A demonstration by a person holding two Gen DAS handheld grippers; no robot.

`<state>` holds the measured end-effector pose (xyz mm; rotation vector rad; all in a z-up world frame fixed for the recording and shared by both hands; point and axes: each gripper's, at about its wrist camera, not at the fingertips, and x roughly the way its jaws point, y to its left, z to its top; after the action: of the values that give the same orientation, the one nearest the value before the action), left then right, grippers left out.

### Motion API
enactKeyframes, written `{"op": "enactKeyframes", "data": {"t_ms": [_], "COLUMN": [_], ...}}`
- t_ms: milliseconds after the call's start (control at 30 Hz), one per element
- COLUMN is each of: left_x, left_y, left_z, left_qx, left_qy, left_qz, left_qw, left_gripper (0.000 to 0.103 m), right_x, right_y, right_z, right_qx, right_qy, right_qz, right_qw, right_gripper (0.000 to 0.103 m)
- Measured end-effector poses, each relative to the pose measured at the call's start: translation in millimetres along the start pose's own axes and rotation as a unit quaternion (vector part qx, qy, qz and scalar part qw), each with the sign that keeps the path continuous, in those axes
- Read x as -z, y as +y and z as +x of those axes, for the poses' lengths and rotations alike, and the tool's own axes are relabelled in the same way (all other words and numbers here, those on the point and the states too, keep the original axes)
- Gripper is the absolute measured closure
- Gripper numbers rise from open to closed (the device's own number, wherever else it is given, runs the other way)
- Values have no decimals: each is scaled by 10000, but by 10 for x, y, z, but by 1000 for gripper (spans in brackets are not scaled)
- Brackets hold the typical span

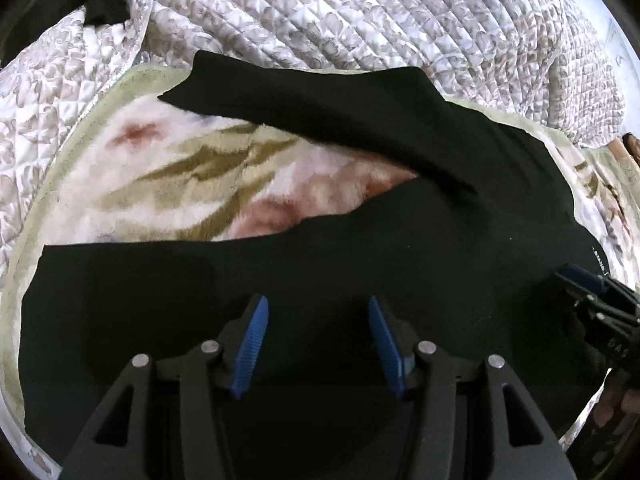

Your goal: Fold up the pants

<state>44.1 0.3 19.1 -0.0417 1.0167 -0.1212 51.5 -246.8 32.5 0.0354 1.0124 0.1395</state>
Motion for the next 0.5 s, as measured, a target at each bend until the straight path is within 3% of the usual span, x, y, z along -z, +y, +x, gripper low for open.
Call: {"op": "enactKeyframes", "data": {"t_ms": [167,500], "left_x": [-258,-1241], "left_y": [92,398], "left_z": [-110,277], "left_qx": [-68,-3], "left_qy": [-245,-426], "left_qz": [15,-96], "left_qw": [9997,9990], "left_gripper": [46,34], "right_x": [-286,-1003], "right_y": [-43,-325], "right_z": [-157,240], "right_qx": [-232,-516], "right_qy": [-165,37], "right_qz": [-206,-767], "right_qw": [9994,9957], "right_gripper": [42,40]}}
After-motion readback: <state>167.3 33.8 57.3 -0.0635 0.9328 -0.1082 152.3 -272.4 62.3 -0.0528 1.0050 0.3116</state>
